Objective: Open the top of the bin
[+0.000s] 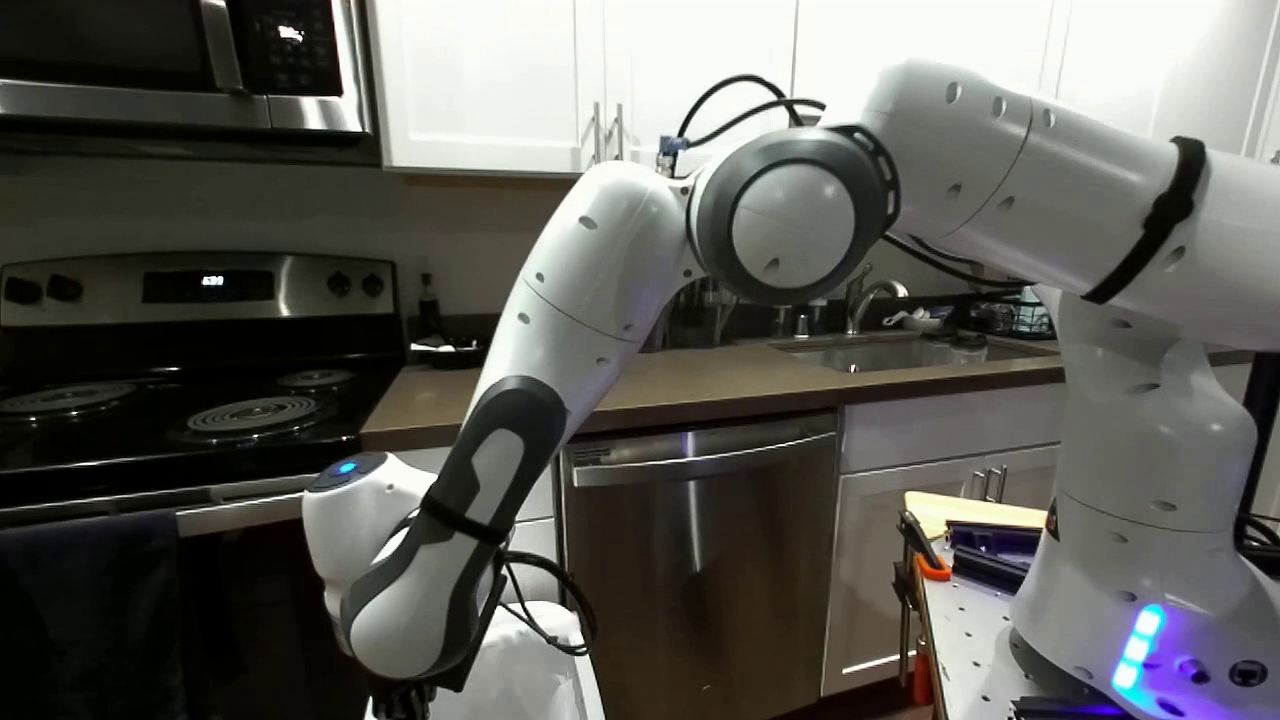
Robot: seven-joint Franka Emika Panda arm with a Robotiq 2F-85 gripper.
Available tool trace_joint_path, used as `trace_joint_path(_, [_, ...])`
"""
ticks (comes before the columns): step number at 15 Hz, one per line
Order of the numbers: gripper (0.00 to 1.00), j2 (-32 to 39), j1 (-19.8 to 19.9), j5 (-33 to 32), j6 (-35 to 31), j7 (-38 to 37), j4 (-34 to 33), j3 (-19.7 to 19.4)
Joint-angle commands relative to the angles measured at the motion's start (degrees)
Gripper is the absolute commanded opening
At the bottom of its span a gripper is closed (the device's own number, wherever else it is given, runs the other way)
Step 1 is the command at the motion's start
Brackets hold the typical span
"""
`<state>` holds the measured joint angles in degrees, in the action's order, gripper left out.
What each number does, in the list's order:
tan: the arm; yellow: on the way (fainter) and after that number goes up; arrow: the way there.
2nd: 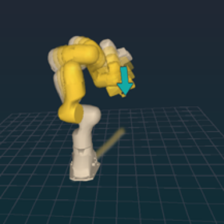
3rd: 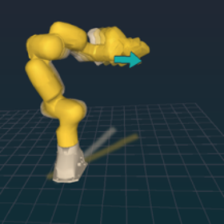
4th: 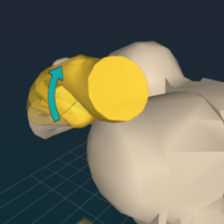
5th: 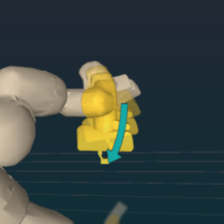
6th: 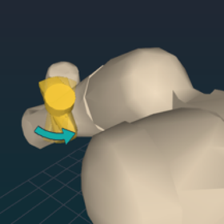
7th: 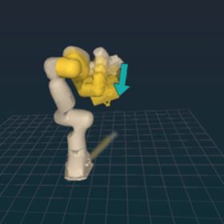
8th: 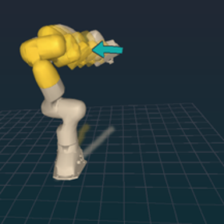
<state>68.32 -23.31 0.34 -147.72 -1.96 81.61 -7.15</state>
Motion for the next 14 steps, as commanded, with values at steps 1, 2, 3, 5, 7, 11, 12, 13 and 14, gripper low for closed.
trace_joint_path(1, [0.00, -10.3, -2.6, -5.5, -2.8, -4.5, 13.5, -0.5])
trace_joint_path(2, [0.00, -12.9, -2.6, -6.6, -1.9, -4.9, 16.2, 0.1])
trace_joint_path(3, [0.00, -15.2, -2.7, -7.4, -1.2, -5.4, 18.6, 0.6])
trace_joint_path(5, [0.00, -19.9, -1.9, -8.3, 0.2, -4.9, 23.3, 2.1])
trace_joint_path(7, [0.00, -24.7, -0.6, -8.2, 2.6, -4.0, 27.7, 4.0])
trace_joint_path(11, [0.00, -33.3, 2.9, -6.9, 8.9, -3.2, 34.4, 7.5])
trace_joint_path(12, [0.00, -35.3, 4.1, -6.4, 10.4, -2.6, 35.7, 8.6])
trace_joint_path(13, [0.00, -36.9, 5.2, -5.9, 11.7, -2.3, 36.8, 9.5])
trace_joint_path(14, [0.00, -38.5, 5.9, -5.9, 12.4, -2.4, 37.9, 9.9])
